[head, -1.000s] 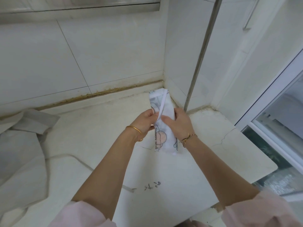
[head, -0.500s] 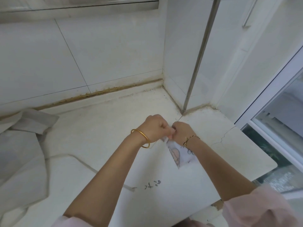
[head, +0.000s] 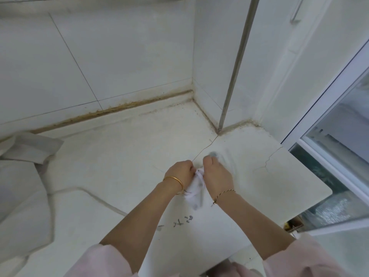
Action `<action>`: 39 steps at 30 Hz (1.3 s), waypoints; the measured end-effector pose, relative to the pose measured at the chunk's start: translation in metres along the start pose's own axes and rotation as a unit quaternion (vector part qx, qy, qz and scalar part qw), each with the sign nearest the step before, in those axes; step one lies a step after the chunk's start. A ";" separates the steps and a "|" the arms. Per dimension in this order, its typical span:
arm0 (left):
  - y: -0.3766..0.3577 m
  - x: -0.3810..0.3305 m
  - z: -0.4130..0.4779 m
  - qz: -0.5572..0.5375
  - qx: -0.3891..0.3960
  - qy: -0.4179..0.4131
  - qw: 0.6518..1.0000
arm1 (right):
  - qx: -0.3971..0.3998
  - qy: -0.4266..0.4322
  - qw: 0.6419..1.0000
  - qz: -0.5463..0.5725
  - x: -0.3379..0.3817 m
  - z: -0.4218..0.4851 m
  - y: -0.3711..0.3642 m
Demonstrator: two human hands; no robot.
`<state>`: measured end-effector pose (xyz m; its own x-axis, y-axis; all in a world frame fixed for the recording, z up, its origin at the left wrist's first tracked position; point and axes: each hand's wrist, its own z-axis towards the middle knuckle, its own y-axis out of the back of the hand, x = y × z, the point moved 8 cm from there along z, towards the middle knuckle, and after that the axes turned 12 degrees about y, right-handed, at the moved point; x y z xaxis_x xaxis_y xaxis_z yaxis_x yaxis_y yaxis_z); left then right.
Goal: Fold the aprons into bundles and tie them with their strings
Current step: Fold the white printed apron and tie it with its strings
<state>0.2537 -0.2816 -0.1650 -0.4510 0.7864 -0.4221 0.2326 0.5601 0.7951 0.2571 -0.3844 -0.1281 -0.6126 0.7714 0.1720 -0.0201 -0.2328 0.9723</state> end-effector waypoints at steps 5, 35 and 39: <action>-0.018 0.009 -0.003 -0.131 0.042 0.041 0.990 | 0.029 -0.183 0.947 0.264 -0.035 -0.027 -0.034; 0.053 -0.049 -0.037 -0.319 0.189 -0.230 0.900 | 0.187 -0.114 0.716 0.663 -0.047 0.012 0.017; 0.068 -0.064 -0.054 -0.101 0.108 -0.353 0.924 | 0.238 -0.126 0.689 0.673 -0.050 0.009 0.019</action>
<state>0.2523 -0.3076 -0.0604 0.1532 0.5916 -0.7915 0.4070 0.6921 0.5961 0.2944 -0.4224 -0.1170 0.3350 0.1382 0.9320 0.7296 -0.6639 -0.1638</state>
